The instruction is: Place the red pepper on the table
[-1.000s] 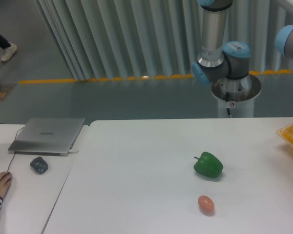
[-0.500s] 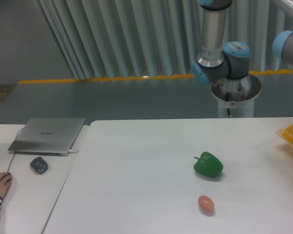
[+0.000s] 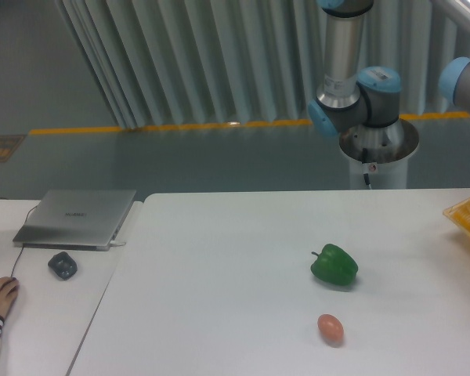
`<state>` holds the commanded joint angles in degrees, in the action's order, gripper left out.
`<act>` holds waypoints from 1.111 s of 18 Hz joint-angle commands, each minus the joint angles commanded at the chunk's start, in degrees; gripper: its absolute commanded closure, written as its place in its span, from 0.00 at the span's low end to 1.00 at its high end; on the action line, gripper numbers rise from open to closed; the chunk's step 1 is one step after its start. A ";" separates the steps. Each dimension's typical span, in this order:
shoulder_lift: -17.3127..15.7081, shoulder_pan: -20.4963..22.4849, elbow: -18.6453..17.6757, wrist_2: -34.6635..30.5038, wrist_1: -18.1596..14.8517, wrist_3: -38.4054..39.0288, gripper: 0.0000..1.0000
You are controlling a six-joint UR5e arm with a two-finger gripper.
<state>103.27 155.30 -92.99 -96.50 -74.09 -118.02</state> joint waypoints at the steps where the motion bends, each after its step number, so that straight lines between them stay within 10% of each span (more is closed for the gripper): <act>1: -0.09 0.27 -1.05 -1.66 0.17 -1.32 0.00; 20: 1.23 5.18 -0.62 4.03 2.72 -2.64 0.00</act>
<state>104.50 160.48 -93.60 -92.48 -71.37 -120.67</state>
